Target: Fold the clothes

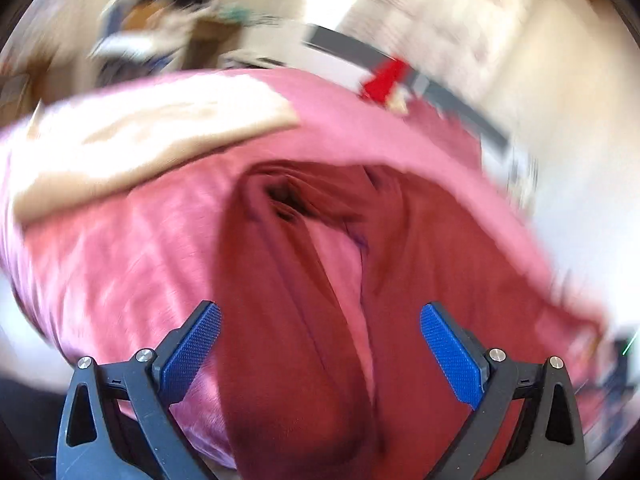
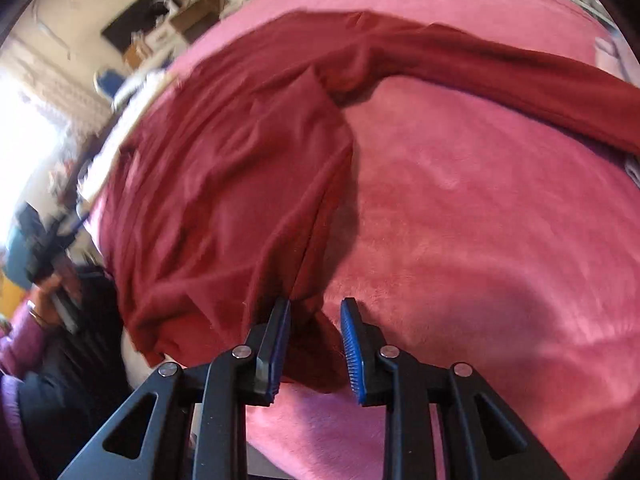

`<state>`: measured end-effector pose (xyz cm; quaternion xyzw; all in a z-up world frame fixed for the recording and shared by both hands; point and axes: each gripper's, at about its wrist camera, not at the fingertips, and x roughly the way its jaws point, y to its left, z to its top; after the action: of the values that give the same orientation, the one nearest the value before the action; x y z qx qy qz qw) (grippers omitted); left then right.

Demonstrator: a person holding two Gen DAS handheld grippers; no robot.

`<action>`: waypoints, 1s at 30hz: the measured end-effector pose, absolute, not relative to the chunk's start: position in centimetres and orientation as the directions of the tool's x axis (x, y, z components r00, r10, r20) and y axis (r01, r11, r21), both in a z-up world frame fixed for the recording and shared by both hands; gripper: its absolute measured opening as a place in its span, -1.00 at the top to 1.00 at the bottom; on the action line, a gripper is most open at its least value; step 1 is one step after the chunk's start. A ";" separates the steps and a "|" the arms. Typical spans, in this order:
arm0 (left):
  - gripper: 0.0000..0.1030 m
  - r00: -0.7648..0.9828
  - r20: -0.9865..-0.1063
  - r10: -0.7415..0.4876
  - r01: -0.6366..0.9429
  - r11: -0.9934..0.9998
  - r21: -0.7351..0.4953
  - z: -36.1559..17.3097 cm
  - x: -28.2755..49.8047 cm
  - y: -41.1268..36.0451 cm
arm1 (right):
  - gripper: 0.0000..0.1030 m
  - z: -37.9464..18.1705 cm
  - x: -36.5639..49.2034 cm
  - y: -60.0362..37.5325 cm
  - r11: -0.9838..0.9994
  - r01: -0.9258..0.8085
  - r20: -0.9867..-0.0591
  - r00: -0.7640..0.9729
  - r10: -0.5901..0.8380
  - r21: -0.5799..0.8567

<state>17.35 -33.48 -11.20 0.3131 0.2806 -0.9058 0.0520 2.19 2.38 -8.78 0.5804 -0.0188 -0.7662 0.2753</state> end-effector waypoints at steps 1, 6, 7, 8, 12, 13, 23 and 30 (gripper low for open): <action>-0.97 -0.791 -0.602 0.105 0.283 -0.811 -0.513 -11.6 17.5 -34.1 | 0.50 -8.9 1.9 2.1 -0.844 0.418 -0.887 -0.162 -0.432 0.335; -0.97 -0.732 -0.636 0.245 0.178 -0.832 -0.526 -12.2 15.8 -32.1 | 0.36 -6.2 1.9 2.9 -0.820 0.457 -0.851 -0.217 -0.478 0.344; -0.97 -0.713 -0.643 0.278 0.128 -0.851 -0.510 -12.1 15.2 -31.0 | 0.36 -5.8 2.0 3.1 -0.817 0.463 -0.851 -0.214 -0.480 0.345; -0.97 -0.691 -0.654 0.308 0.079 -0.867 -0.492 -12.1 14.8 -29.9 | 0.35 -5.8 2.2 3.4 -0.813 0.471 -0.856 -0.202 -0.477 0.342; -0.97 -0.539 -0.787 0.301 -0.012 -0.937 -0.350 -13.8 12.4 -25.5 | 0.22 -6.2 3.0 3.4 -0.798 0.534 -0.885 -0.178 -0.430 0.280; -0.97 -0.513 -0.817 0.262 -0.019 -0.955 -0.294 -14.4 12.0 -24.8 | 0.14 -6.7 2.9 2.9 -0.791 0.555 -0.893 -0.176 -0.415 0.259; -0.97 -0.469 -0.873 0.132 -0.122 -0.989 -0.085 -14.7 11.4 -23.8 | 0.87 -9.8 4.0 0.1 -0.786 0.546 -0.938 -0.006 -0.348 0.288; -0.99 -0.447 -0.894 0.026 -0.200 -0.977 0.071 -13.7 11.3 -26.1 | 0.81 -5.0 9.2 6.5 -0.804 0.443 -0.906 0.055 -0.419 0.398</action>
<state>11.30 -26.15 -13.73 0.5214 -0.0833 -0.8466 -0.0668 9.19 6.53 -4.98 0.6551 0.0092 -0.6874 0.3133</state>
